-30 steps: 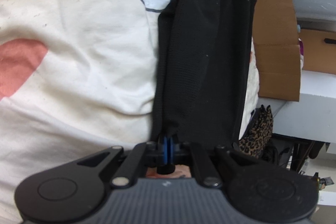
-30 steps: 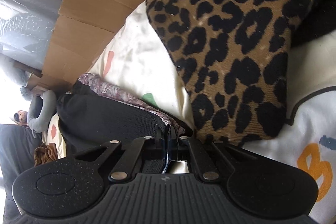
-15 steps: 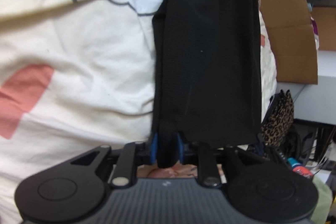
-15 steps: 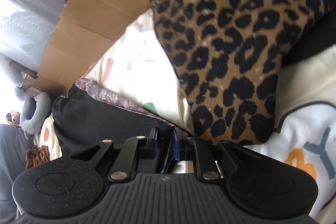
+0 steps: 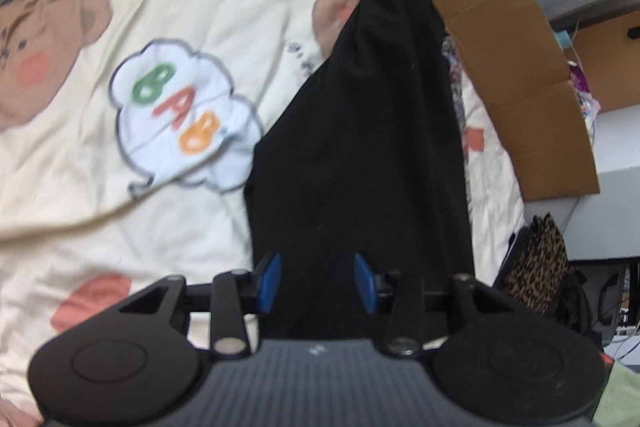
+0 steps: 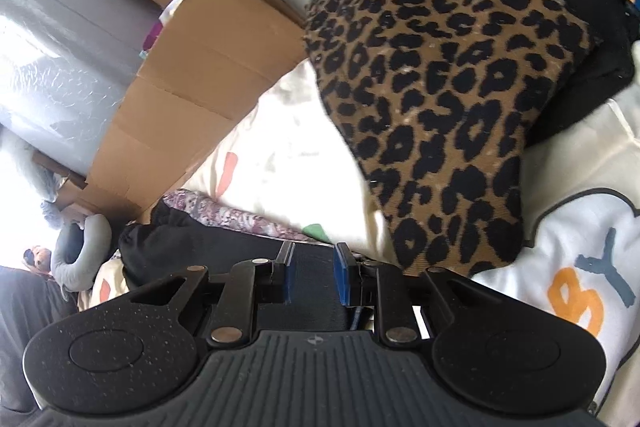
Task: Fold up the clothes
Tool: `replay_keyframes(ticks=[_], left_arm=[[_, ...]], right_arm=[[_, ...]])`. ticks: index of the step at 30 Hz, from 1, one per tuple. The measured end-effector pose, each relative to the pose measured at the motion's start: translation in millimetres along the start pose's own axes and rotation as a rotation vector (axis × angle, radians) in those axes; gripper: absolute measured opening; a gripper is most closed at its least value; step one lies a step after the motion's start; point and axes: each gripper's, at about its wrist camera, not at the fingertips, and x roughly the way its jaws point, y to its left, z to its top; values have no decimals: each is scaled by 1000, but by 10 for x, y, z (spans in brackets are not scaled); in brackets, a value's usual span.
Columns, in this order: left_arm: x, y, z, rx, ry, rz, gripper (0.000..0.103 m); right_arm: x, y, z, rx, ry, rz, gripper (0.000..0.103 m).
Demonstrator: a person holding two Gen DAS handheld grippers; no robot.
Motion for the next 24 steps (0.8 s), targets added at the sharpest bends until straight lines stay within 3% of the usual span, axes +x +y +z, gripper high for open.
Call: replay_keyframes(ticks=[11,20,24], left_arm=[[622,-1113,1178,217,-35,-11,42],[1627,-2150,1928,449,51,-28,42],[2010,-2466,2087,504,80,-13,42]], right_arm=[[218,296,155,-127,5,11,22],[781,557,195,-250,141,-7,22],[941,610,182,-279,167,-17,22]])
